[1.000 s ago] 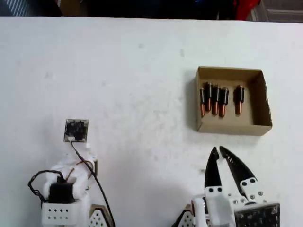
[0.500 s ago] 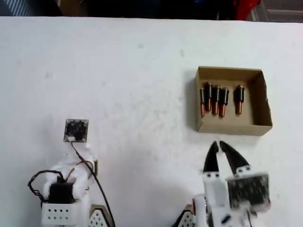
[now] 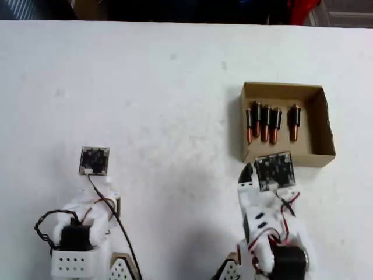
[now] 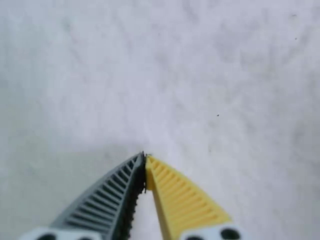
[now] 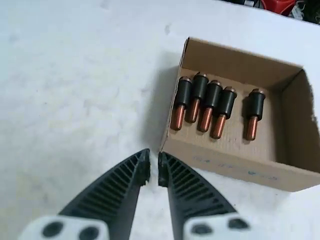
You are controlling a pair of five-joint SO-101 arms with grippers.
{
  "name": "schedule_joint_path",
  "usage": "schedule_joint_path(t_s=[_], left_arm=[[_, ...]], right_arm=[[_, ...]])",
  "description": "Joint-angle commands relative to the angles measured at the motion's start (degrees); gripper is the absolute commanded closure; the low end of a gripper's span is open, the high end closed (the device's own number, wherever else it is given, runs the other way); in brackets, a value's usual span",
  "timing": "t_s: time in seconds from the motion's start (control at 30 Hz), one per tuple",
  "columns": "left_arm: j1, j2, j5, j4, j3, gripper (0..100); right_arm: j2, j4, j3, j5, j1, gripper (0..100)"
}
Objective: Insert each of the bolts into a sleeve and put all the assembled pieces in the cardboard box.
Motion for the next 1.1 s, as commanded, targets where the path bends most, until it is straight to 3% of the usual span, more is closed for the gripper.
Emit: schedule_joint_path(t_s=[0.0,1.07], left_arm=[[0.4,-0.4,-0.53,0.35,-0.09,98],[0.4,-0.4,-0.53,0.35,-0.09,98]], right_arm=[[0.04,-1.63,4.4,-0.53,0.84,98.1],[0.13,-1.98,24.62,-0.62,0.66,98.1]])
